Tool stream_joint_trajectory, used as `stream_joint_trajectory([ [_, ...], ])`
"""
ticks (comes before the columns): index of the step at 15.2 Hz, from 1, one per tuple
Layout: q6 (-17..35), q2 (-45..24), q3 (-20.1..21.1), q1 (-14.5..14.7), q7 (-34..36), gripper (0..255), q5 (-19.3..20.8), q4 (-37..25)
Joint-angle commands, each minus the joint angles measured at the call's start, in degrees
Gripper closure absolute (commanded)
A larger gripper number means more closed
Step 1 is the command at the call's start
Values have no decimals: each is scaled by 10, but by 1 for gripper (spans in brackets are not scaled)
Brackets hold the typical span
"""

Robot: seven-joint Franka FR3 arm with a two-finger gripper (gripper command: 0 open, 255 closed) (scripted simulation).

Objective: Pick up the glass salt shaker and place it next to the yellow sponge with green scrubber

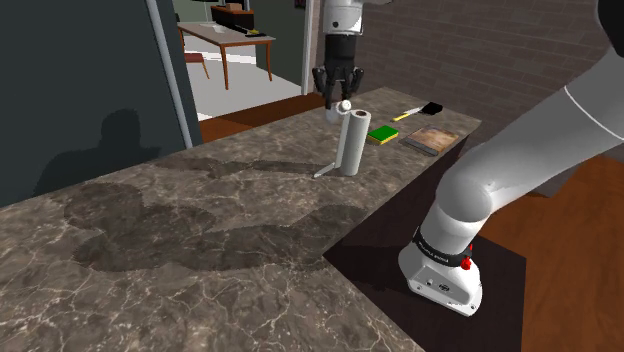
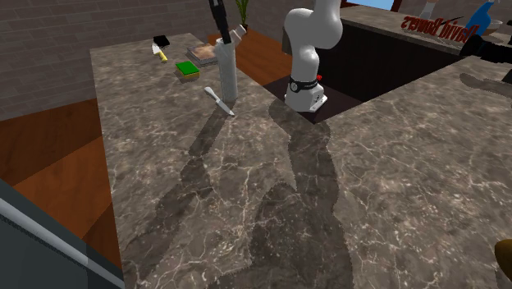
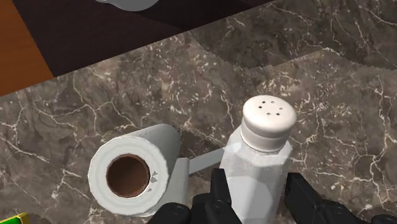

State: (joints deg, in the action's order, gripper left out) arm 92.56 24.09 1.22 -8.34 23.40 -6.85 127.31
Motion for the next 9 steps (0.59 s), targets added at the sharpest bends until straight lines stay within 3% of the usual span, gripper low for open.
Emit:
stream_joint_trajectory([
  [1, -6, 15, -20, -12, -28, 255, 14, 12],
  [9, -25, 50, -100, -60, -133, 255, 75, 35],
])
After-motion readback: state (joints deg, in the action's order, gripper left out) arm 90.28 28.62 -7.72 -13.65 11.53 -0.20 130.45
